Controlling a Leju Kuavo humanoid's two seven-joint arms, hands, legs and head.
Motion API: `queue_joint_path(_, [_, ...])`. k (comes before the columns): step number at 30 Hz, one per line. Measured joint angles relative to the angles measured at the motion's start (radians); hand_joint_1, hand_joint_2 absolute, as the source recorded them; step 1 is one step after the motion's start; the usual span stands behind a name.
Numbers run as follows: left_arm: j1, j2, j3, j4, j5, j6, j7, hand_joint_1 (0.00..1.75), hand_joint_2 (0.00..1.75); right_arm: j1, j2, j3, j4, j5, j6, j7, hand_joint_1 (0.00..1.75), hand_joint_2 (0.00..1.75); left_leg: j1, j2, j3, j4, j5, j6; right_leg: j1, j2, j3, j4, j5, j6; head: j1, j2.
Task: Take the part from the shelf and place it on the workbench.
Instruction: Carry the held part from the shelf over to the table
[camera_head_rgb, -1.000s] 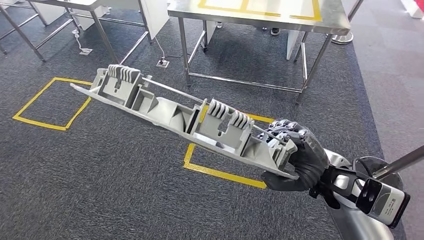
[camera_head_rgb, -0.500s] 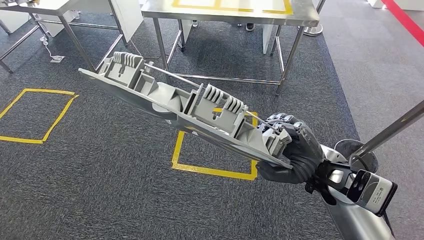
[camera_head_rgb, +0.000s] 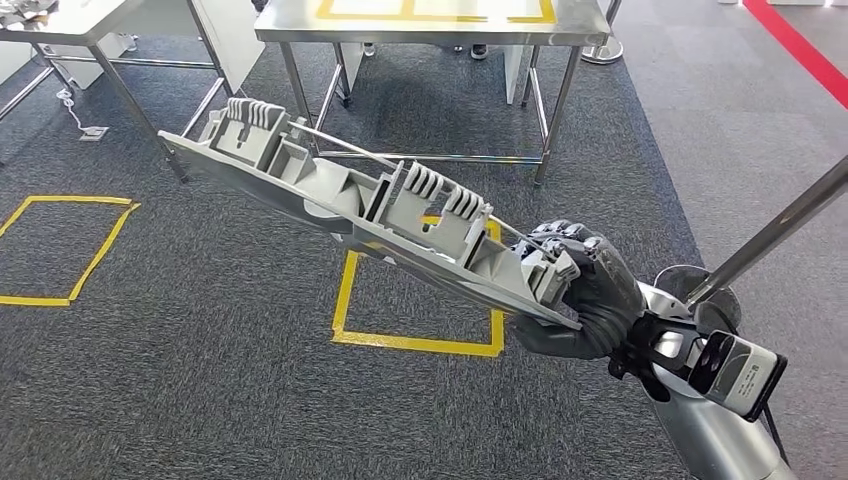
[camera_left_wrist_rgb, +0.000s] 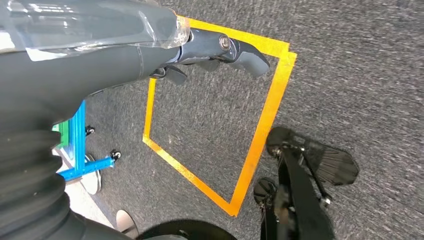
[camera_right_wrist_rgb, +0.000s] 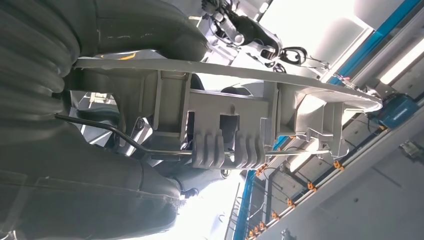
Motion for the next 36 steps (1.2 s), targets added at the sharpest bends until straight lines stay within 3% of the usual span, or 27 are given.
queue_joint_path(3, [0.000, 0.000, 0.000, 0.000, 0.000, 0.000, 0.000, 0.00, 1.75, -0.005, 0.000, 0.000, 0.001, -0.001, 0.000, 0.000, 1.75, 1.75, -0.003, 0.000, 0.012, -0.020, -0.001, 0.016, 0.000, 0.004, -0.001, -0.001, -0.003, 0.017, 0.000, 0.000])
queue_joint_path(5, [0.000, 0.000, 0.000, 0.000, 0.000, 0.000, 0.000, 0.00, 1.75, -0.008, 0.000, 0.000, 0.001, -0.001, 0.000, 0.000, 1.75, 1.75, -0.001, 0.003, 0.019, -0.023, 0.000, 0.030, -0.002, -0.001, -0.012, 0.026, -0.021, 0.029, 0.002, 0.000])
queue_joint_path(6, [0.000, 0.000, 0.000, 0.000, 0.001, 0.000, 0.000, 0.00, 1.75, -0.010, 0.000, 0.000, 0.001, -0.001, 0.001, 0.000, 1.75, 1.75, 0.001, 0.005, 0.022, -0.025, 0.000, 0.035, -0.002, -0.004, -0.033, 0.070, -0.043, 0.033, 0.003, 0.000])
queue_joint_path(9, [0.000, 0.000, 0.000, 0.000, 0.004, 0.000, 0.000, 0.00, 1.75, -0.012, -0.001, 0.000, 0.002, -0.003, 0.002, -0.001, 1.75, 1.75, 0.001, 0.009, 0.025, -0.024, -0.006, 0.043, -0.003, -0.008, -0.142, 0.277, -0.123, 0.041, 0.006, 0.000])
queue_joint_path(10, [0.001, 0.000, 0.000, 0.000, 0.005, 0.000, 0.000, 0.00, 1.75, -0.012, -0.002, 0.000, 0.003, -0.003, 0.002, -0.001, 1.75, 1.75, 0.001, 0.010, 0.028, -0.024, -0.009, 0.043, -0.003, -0.008, -0.164, 0.310, -0.124, 0.040, 0.006, 0.000])
queue_joint_path(11, [0.001, 0.000, 0.000, 0.000, 0.006, 0.000, 0.000, 0.00, 1.75, -0.011, -0.002, 0.000, 0.004, -0.004, 0.002, -0.001, 1.75, 1.75, 0.001, 0.010, 0.033, -0.024, -0.014, 0.042, -0.003, -0.008, -0.163, 0.297, -0.102, 0.039, 0.006, 0.000])
queue_joint_path(13, [0.001, -0.002, 0.000, 0.000, 0.006, 0.000, 0.000, 0.00, 1.75, -0.012, -0.004, 0.000, 0.004, -0.005, 0.003, -0.001, 1.75, 1.75, 0.001, 0.010, 0.050, -0.024, -0.026, 0.036, -0.003, -0.015, -0.105, 0.164, -0.024, 0.032, 0.006, 0.000])
queue_joint_path(15, [0.000, -0.002, 0.000, 0.000, 0.006, -0.001, 0.000, 0.00, 1.75, -0.013, -0.005, 0.000, 0.004, -0.008, 0.005, -0.002, 1.75, 1.75, -0.003, 0.011, 0.058, -0.022, -0.040, 0.026, 0.000, -0.025, -0.046, 0.042, 0.015, 0.026, 0.006, 0.000])
queue_joint_path(16, [0.000, -0.002, 0.000, 0.000, 0.006, -0.001, 0.000, 0.00, 1.75, -0.013, -0.005, 0.000, 0.004, -0.009, 0.005, -0.003, 1.75, 1.75, -0.005, 0.012, 0.059, -0.022, -0.045, 0.020, 0.002, -0.028, -0.034, 0.019, 0.015, 0.021, 0.005, 0.000])
queue_joint_path(20, [-0.001, -0.002, 0.000, 0.000, 0.006, -0.002, 0.000, 0.00, 1.75, -0.010, -0.008, -0.002, 0.002, -0.009, 0.006, -0.005, 1.75, 1.75, -0.002, 0.018, 0.062, -0.008, -0.067, -0.001, 0.002, -0.018, -0.017, 0.013, -0.004, -0.004, 0.001, 0.000])
queue_joint_path(22, [-0.002, -0.002, 0.000, 0.000, 0.006, -0.002, -0.001, 0.00, 1.75, -0.009, -0.008, -0.002, 0.001, -0.009, 0.006, -0.006, 1.75, 1.75, 0.000, 0.016, 0.009, 0.092, -0.104, -0.009, -0.001, -0.016, 0.000, 0.011, -0.014, -0.015, -0.003, 0.000])
queue_joint_path(24, [0.000, -0.002, 0.000, 0.000, 0.006, -0.002, -0.001, 0.00, 1.75, -0.007, -0.007, -0.001, 0.001, -0.009, 0.006, -0.006, 1.75, 1.75, 0.000, 0.014, -0.091, 0.239, -0.141, -0.012, -0.001, -0.013, 0.014, 0.011, -0.028, -0.019, -0.006, 0.000])
queue_joint_path(25, [0.001, -0.002, 0.000, 0.000, 0.006, -0.002, -0.001, 0.00, 1.75, -0.004, -0.008, -0.001, 0.001, -0.009, 0.006, -0.007, 1.75, 1.75, 0.000, 0.014, -0.132, 0.283, -0.139, -0.012, 0.000, -0.011, 0.022, 0.011, -0.036, -0.019, -0.007, 0.000])
queue_joint_path(26, [0.003, -0.002, 0.000, 0.000, 0.006, -0.002, -0.001, 0.00, 1.75, -0.002, -0.008, -0.001, 0.001, -0.008, 0.006, -0.007, 1.75, 1.75, 0.000, 0.013, -0.153, 0.285, -0.113, -0.010, 0.000, -0.009, 0.033, 0.011, -0.045, -0.018, -0.007, 0.000])
queue_joint_path(28, [0.004, -0.002, 0.000, 0.000, 0.006, -0.002, -0.001, 0.00, 1.75, 0.000, -0.008, -0.001, 0.001, -0.008, 0.006, -0.007, 1.75, 1.75, -0.002, 0.011, -0.131, 0.171, -0.010, -0.001, 0.002, -0.006, 0.061, 0.010, -0.066, -0.015, -0.007, 0.000])
queue_joint_path(30, [0.003, 0.000, 0.000, 0.000, 0.005, -0.002, -0.001, 0.00, 1.75, -0.001, -0.007, -0.002, 0.001, -0.008, 0.007, -0.007, 1.75, 1.75, -0.008, 0.006, -0.082, 0.047, 0.054, 0.011, 0.004, -0.003, 0.080, 0.008, -0.087, -0.007, -0.004, 0.000])
queue_joint_path(31, [0.003, 0.001, 0.000, 0.000, 0.005, -0.002, -0.001, 0.00, 1.75, -0.002, -0.007, -0.002, 0.001, -0.007, 0.007, -0.007, 1.75, 1.75, -0.012, 0.005, -0.067, 0.016, 0.059, 0.016, 0.003, -0.002, 0.085, 0.004, -0.094, -0.002, -0.003, 0.000])
queue_joint_path(34, [0.003, 0.001, 0.000, 0.000, 0.002, -0.001, -0.001, 0.00, 1.75, -0.002, -0.006, -0.003, 0.000, -0.003, 0.007, -0.005, 1.75, 1.75, -0.013, 0.003, -0.045, -0.005, 0.041, 0.031, 0.000, -0.001, 0.098, 0.006, -0.093, 0.015, -0.002, 0.000])
queue_joint_path(36, [0.002, 0.002, 0.000, 0.000, -0.001, -0.002, -0.001, 0.00, 1.75, -0.003, -0.006, -0.003, 0.000, 0.001, 0.007, -0.004, 1.75, 1.75, -0.008, 0.003, -0.022, -0.015, 0.031, 0.042, 0.000, -0.005, 0.076, 0.061, -0.096, 0.023, -0.001, 0.000])
